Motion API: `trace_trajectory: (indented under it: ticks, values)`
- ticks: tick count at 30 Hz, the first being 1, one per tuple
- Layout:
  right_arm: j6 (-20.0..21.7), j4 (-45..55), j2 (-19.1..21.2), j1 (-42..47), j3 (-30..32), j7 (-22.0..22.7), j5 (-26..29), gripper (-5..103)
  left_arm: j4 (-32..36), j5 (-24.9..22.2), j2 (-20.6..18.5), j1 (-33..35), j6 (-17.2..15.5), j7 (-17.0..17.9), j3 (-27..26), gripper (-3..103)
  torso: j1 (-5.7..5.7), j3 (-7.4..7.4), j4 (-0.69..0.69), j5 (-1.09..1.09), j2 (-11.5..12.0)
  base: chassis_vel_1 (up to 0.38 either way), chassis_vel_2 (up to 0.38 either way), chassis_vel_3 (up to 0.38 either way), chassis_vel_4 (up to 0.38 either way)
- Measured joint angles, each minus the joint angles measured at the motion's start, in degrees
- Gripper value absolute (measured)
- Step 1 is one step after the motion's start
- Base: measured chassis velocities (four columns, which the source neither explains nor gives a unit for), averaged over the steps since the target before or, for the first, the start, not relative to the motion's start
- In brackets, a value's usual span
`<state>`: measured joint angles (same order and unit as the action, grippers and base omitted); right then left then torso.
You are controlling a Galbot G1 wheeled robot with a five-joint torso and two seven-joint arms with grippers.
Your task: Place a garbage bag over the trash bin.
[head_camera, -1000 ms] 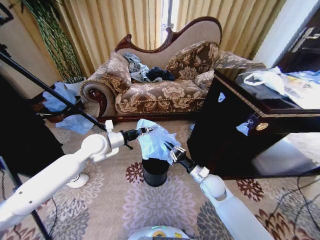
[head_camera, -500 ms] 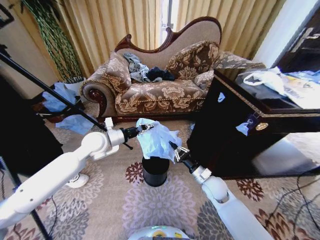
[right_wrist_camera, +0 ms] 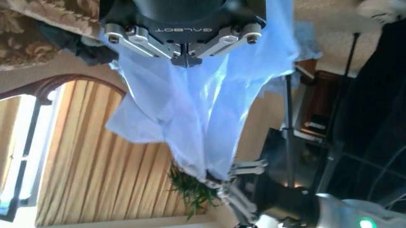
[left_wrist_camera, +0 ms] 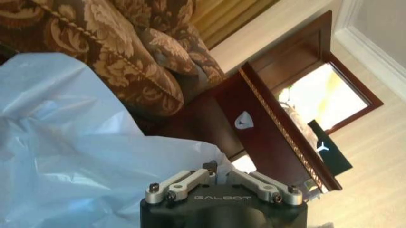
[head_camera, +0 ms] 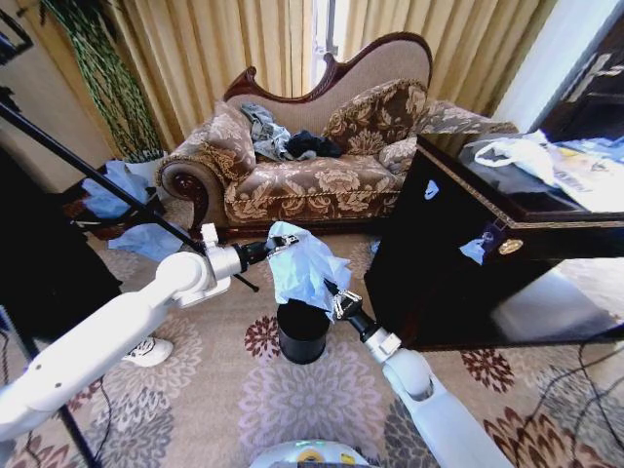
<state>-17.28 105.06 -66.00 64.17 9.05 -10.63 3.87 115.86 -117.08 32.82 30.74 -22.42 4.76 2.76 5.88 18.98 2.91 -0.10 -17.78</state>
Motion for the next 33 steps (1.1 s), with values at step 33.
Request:
trace_trajectory:
  ticks: [33]
  values:
    - [0.97, -2.39, -1.01, -5.73, -4.42, 1.25, -0.69, 0, 2.84, 1.78, -0.58, 0.09, -0.97, -0.94, 2.76, 0, -0.01, 0.0, 0.0, 0.0, 0.0, 0.0, 0.0, 0.0, 0.0]
